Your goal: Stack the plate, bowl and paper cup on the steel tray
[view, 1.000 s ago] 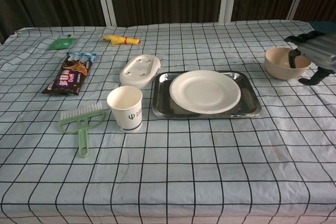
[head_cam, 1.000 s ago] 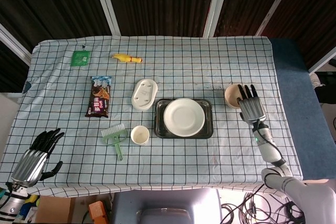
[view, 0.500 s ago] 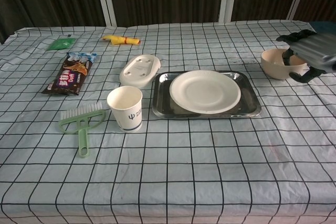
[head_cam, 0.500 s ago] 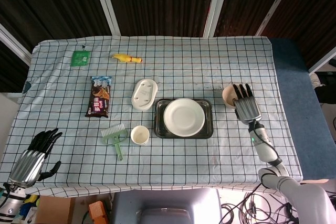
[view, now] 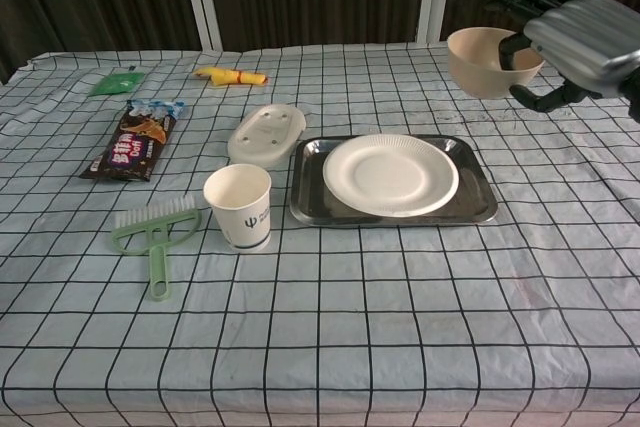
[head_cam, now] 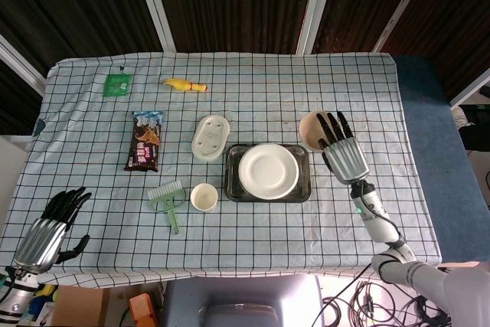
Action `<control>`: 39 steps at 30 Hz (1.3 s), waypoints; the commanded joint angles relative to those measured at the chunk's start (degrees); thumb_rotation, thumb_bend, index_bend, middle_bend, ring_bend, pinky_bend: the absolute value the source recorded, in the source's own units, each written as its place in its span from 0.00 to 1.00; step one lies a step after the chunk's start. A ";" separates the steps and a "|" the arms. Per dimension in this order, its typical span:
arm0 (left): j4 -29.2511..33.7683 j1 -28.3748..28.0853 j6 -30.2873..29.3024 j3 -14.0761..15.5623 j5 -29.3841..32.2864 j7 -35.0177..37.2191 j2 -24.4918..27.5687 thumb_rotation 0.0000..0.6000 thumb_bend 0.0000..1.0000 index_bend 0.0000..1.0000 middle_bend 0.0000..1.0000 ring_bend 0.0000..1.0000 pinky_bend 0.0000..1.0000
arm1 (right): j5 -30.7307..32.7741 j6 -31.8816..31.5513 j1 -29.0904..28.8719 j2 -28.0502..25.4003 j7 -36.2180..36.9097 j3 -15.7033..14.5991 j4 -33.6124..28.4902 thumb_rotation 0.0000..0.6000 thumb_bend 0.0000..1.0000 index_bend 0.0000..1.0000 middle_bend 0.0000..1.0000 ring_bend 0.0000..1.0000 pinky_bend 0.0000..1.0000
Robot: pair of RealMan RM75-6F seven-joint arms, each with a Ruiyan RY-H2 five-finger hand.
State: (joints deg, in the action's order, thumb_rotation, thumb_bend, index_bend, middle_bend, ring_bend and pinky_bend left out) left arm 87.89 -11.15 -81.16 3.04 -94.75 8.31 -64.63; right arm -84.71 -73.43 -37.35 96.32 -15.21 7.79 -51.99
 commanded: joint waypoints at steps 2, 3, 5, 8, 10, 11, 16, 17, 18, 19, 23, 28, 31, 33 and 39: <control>0.06 -0.03 0.08 0.04 -0.02 -0.18 0.02 1.00 0.37 0.00 0.00 0.00 0.05 | -2.90 -0.16 -1.71 0.07 -7.14 -0.52 -7.20 1.00 0.44 0.62 0.03 0.00 0.00; 0.07 -0.02 0.06 0.05 -0.03 -0.21 0.04 1.00 0.37 0.00 0.00 0.00 0.05 | -3.12 0.21 -2.01 0.67 -8.04 -0.67 -7.56 1.00 0.44 0.62 0.04 0.00 0.00; 0.07 0.00 0.01 0.06 -0.03 -0.22 0.06 1.00 0.37 0.00 0.00 0.00 0.05 | -3.30 0.61 -2.28 1.30 -8.82 -0.83 -7.75 1.00 0.44 0.62 0.04 0.00 0.00; 0.08 0.06 -0.09 0.06 -0.03 -0.23 0.10 1.00 0.37 0.00 0.00 0.00 0.05 | -3.49 1.08 -2.55 2.11 -9.73 -1.05 -7.75 1.00 0.44 0.63 0.04 0.00 0.00; 0.09 0.24 -0.50 0.03 -0.08 -0.35 0.17 1.00 0.37 0.00 0.00 0.00 0.05 | -3.79 2.15 -3.13 4.14 -11.37 -1.54 -6.88 1.00 0.44 0.63 0.04 0.00 0.00; 0.06 0.33 -0.69 0.03 -0.12 -0.39 0.18 1.00 0.37 0.00 0.00 0.00 0.05 | -3.74 2.70 -3.33 5.29 -11.94 -1.67 -6.10 1.00 0.44 0.63 0.04 0.00 0.00; 0.03 0.57 -1.12 0.14 -0.31 -0.30 0.30 1.00 0.37 0.00 0.00 0.00 0.05 | -2.81 6.28 -4.49 10.92 -12.29 -1.98 -0.99 1.00 0.44 0.63 0.04 0.00 0.00; 0.01 0.61 -1.19 0.14 -0.32 -0.30 0.31 1.00 0.37 0.00 0.00 0.00 0.05 | -2.68 6.64 -4.56 11.51 -11.81 -1.99 -0.45 1.00 0.44 0.63 0.04 0.00 0.00; 0.02 0.64 -1.24 0.14 -0.34 -0.26 0.32 1.00 0.37 0.00 0.00 0.00 0.05 | -2.61 6.93 -4.62 12.03 -11.39 -2.02 0.06 1.00 0.44 0.63 0.04 0.00 0.00; 0.00 0.66 -1.29 0.14 -0.36 -0.20 0.34 1.00 0.37 0.00 0.00 0.00 0.05 | -2.65 7.13 -4.68 12.64 -11.12 -2.13 0.75 1.00 0.44 0.62 0.04 0.00 0.00; -0.04 0.79 -1.55 0.20 -0.51 -0.08 0.44 1.00 0.37 0.00 0.00 0.00 0.05 | -3.11 6.78 -4.64 13.78 -10.72 -2.39 2.39 1.00 0.44 0.62 0.04 0.00 0.00; -0.06 0.75 -1.52 0.19 -0.58 0.00 0.46 1.00 0.37 0.00 0.00 0.00 0.05 | -3.34 6.26 -4.35 13.70 -10.90 -2.42 2.71 1.00 0.44 0.60 0.04 0.00 0.00; -0.02 0.74 -1.52 0.20 -0.66 -0.08 0.43 1.00 0.37 0.00 0.00 0.00 0.05 | -3.47 5.97 -4.05 13.46 -10.96 -2.54 2.79 1.00 0.44 0.60 0.04 0.00 0.00; 0.00 0.74 -1.52 0.19 -0.65 -0.12 0.42 1.00 0.37 0.00 0.00 0.00 0.05 | -3.53 5.83 -3.88 13.29 -10.85 -2.60 2.76 1.00 0.44 0.60 0.04 0.00 0.00; 0.04 0.60 -1.18 0.15 -0.52 -0.21 0.39 1.00 0.37 0.00 0.00 0.00 0.05 | -3.76 5.26 -3.11 12.70 -11.17 -2.96 2.81 1.00 0.44 0.58 0.04 0.00 0.00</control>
State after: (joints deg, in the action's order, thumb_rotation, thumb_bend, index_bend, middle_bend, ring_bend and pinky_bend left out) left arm 87.93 -10.54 -82.33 3.19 -95.28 8.10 -64.23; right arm -88.46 -68.16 -40.47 109.03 -26.37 4.85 -49.20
